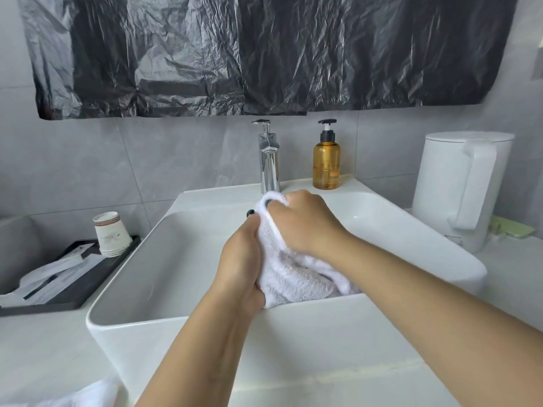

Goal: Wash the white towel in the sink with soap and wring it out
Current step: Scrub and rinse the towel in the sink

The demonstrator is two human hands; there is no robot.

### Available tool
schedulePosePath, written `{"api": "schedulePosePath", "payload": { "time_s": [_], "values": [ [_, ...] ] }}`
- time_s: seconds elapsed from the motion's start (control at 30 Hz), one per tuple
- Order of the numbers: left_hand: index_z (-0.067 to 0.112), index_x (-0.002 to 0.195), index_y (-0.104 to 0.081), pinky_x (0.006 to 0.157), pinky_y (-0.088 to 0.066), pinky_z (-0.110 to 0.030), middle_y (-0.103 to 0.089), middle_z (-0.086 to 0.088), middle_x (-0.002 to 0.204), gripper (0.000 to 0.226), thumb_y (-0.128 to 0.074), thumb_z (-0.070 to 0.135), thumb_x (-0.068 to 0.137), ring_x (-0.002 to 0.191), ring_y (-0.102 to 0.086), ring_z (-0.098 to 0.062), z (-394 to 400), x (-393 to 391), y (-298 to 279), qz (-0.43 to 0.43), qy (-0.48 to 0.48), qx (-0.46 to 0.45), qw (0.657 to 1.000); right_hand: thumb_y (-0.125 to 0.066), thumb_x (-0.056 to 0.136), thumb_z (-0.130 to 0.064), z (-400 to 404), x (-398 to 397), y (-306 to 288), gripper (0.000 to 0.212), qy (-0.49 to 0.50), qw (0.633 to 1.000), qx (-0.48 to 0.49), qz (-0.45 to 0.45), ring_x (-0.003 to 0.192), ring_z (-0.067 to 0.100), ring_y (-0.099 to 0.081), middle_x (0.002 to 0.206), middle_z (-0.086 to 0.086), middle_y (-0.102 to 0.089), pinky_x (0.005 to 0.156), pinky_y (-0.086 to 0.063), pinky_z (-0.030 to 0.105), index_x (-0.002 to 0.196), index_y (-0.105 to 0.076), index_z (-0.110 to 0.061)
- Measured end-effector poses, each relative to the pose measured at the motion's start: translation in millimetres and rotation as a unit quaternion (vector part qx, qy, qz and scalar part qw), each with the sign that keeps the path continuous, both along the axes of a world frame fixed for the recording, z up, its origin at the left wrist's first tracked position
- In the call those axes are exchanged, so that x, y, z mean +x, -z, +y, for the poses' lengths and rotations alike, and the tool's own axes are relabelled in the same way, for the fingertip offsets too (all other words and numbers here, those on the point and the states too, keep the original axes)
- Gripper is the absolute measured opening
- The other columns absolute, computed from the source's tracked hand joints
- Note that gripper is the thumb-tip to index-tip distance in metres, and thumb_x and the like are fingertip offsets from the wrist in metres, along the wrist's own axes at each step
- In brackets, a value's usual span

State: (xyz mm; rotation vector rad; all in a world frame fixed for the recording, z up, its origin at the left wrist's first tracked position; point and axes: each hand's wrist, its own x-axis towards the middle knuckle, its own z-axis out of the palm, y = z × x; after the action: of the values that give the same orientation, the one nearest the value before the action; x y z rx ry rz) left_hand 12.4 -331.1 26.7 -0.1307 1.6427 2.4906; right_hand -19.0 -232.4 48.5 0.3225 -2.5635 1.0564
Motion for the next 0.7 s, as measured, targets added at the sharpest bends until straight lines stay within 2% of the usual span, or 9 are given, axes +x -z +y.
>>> {"api": "schedulePosePath", "payload": {
  "time_s": [0.1,0.17,0.23,0.3,0.37,0.43,0.57,0.63,0.7],
  "values": [
    [0.013,0.077,-0.074,0.074,-0.054,-0.037,-0.071,-0.015,0.078,0.044,-0.045,0.034,0.101,0.068,-0.071,-0.028,-1.8,-3.3,6.0,0.015,-0.033,0.000,0.999,-0.043,0.093,-0.030,-2.5,-19.1,4.5,0.038,0.024,0.999,-0.013,-0.044,0.073,0.027,-0.046,0.064,0.002,-0.046,0.056,-0.032,0.032,0.057,-0.044,-0.019],
    [0.010,0.087,-0.072,0.073,-0.055,-0.037,-0.072,-0.016,0.081,0.040,-0.044,0.034,0.101,0.072,-0.072,-0.030,-3.1,-7.4,6.8,0.000,-0.040,0.007,0.999,-0.044,0.094,-0.027,-1.3,-2.1,10.3,0.040,-0.017,1.000,0.009,-0.010,0.069,0.024,-0.048,0.057,-0.002,-0.049,0.060,-0.037,0.033,0.054,-0.049,-0.024],
    [0.007,0.093,-0.072,0.078,-0.058,-0.039,-0.075,-0.017,0.086,0.037,-0.047,0.033,0.100,0.076,-0.074,-0.031,-3.6,-10.8,6.7,-0.019,-0.039,-0.002,0.999,-0.045,0.094,-0.027,4.2,25.8,13.9,0.042,-0.056,0.996,0.050,0.041,0.063,0.023,-0.044,0.053,-0.001,-0.043,0.057,-0.035,0.034,0.053,-0.040,-0.024],
    [0.008,0.099,-0.074,0.090,-0.055,-0.049,-0.075,-0.016,0.095,0.033,-0.051,0.032,0.097,0.083,-0.074,-0.035,-1.7,-9.9,4.3,-0.031,-0.011,-0.006,0.999,-0.040,0.092,-0.036,10.0,39.4,13.4,0.039,-0.053,0.988,0.111,0.092,0.060,0.022,-0.038,0.055,-0.003,-0.036,0.052,-0.026,0.032,0.056,-0.031,-0.025],
    [0.017,0.102,-0.072,0.092,-0.053,-0.048,-0.071,-0.012,0.094,0.028,-0.053,0.036,0.095,0.087,-0.073,-0.033,0.1,-6.0,2.8,-0.036,0.005,0.009,0.999,-0.030,0.084,-0.041,6.5,37.8,8.0,0.029,-0.028,0.984,0.139,0.111,0.065,0.023,-0.043,0.058,-0.003,-0.039,0.052,-0.026,0.031,0.063,-0.040,-0.023],
    [0.022,0.110,-0.069,0.095,-0.053,-0.045,-0.068,-0.012,0.099,0.032,-0.048,0.042,0.097,0.100,-0.072,-0.032,-0.2,-6.2,4.0,-0.018,0.000,0.033,0.999,-0.032,0.087,-0.036,-1.6,20.1,5.7,0.030,0.001,0.992,0.091,0.088,0.067,0.024,-0.045,0.058,-0.002,-0.042,0.054,-0.030,0.033,0.066,-0.050,-0.026],
    [0.013,0.095,-0.071,0.076,-0.056,-0.034,-0.071,-0.015,0.084,0.039,-0.042,0.039,0.102,0.074,-0.072,-0.027,-1.9,-2.8,4.4,0.006,-0.011,0.016,1.000,-0.043,0.094,-0.027,-3.1,-15.7,3.1,0.036,0.031,0.998,-0.032,-0.041,0.067,0.024,-0.040,0.059,0.001,-0.043,0.056,-0.030,0.033,0.059,-0.039,-0.018],
    [0.009,0.096,-0.068,0.071,-0.056,-0.032,-0.068,-0.016,0.089,0.039,-0.040,0.036,0.103,0.079,-0.069,-0.028,-2.4,-3.4,4.8,-0.007,-0.019,0.010,1.000,-0.043,0.093,-0.027,-0.8,-6.7,7.5,0.038,0.010,1.000,-0.005,-0.026,0.065,0.024,-0.043,0.052,-0.002,-0.045,0.058,-0.034,0.033,0.056,-0.039,-0.018],
    [0.008,0.096,-0.069,0.081,-0.057,-0.039,-0.069,-0.016,0.096,0.039,-0.041,0.034,0.102,0.087,-0.069,-0.030,-3.3,-6.2,4.6,-0.017,-0.022,0.015,1.000,-0.039,0.089,-0.035,2.9,20.4,12.5,0.034,-0.009,0.998,0.061,0.032,0.065,0.025,-0.048,0.052,-0.002,-0.049,0.059,-0.036,0.034,0.058,-0.042,-0.019]
  ]
}}
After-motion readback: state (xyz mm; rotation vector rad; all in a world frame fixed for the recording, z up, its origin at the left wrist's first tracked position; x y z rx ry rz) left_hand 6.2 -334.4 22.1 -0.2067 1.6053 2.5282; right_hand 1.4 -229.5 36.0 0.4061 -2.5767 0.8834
